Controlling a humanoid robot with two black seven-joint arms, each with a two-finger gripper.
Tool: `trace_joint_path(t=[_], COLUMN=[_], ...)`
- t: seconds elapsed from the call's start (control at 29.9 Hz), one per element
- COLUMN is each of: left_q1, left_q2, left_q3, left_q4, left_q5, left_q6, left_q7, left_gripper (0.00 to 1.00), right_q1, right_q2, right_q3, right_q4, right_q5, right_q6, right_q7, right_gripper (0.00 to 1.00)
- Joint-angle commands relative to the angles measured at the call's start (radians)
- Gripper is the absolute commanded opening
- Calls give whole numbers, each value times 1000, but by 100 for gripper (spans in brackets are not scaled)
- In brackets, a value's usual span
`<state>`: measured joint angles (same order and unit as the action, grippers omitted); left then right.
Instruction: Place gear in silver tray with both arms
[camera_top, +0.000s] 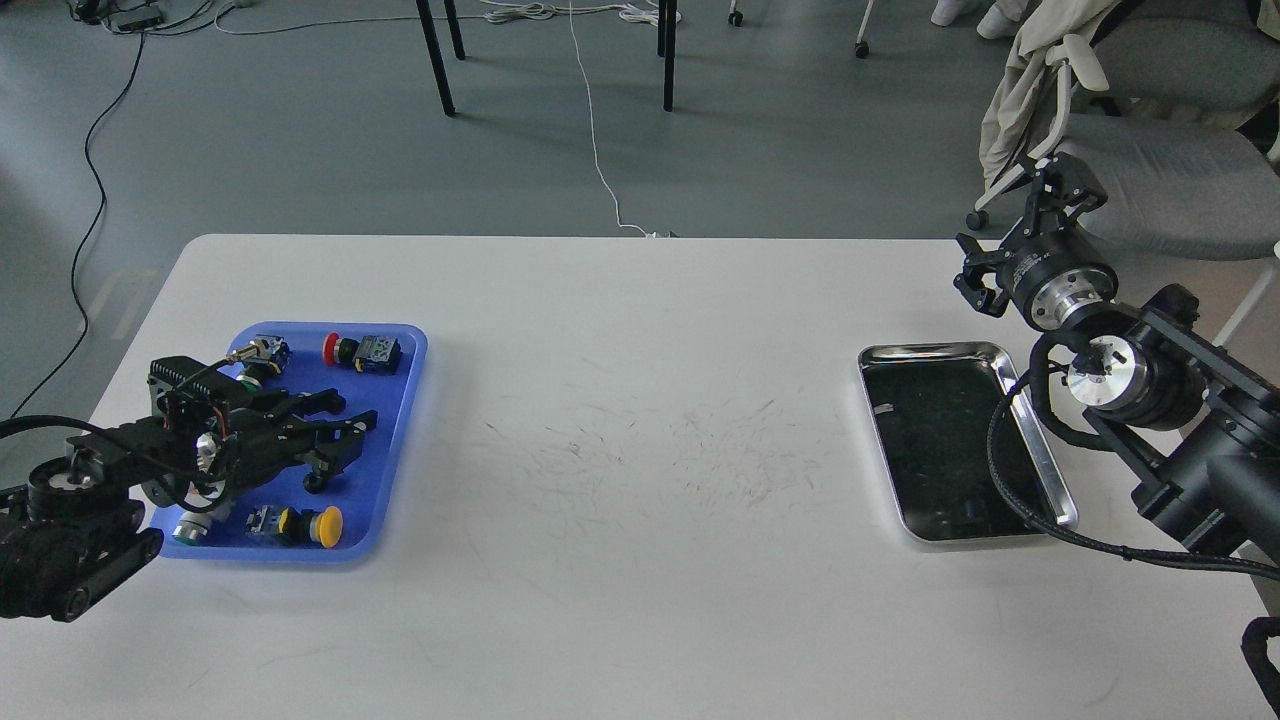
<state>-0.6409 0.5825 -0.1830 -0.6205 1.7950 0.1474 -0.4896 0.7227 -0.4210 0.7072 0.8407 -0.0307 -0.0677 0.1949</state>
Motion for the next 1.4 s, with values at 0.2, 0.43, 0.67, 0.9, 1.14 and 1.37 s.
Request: trace_joint_path(t=[0.2, 0.43, 0.67, 0.9, 1.14, 1.37], left_q1=[1, 1, 0, 1, -11, -66], left_q2=[8, 10, 8, 11, 49, 102], left_q3=[5, 7, 7, 7, 5, -3], left_q4=[8, 19, 30, 28, 15, -16], left_q5=[0, -3, -2, -2, -13, -95], left_q6=[0, -2, -2, -5, -25, -86], left_q7=[1, 1, 1, 1, 1, 1], left_gripper=[39, 31, 20, 9, 7, 7], right_q1=[-2, -2, -2, -2, -2, -2], right_q2=[2, 1, 1, 1, 1, 2], right_q3=[0, 0, 0, 0, 0, 0], right_q4=[0, 0, 0, 0, -2, -2], right_q5=[0, 0, 0, 0, -3, -3], right_q6=[0, 0, 0, 0, 0, 0], right_q7=[0, 0, 0, 0, 0, 0], right_gripper=[99, 99, 99, 99, 99, 99])
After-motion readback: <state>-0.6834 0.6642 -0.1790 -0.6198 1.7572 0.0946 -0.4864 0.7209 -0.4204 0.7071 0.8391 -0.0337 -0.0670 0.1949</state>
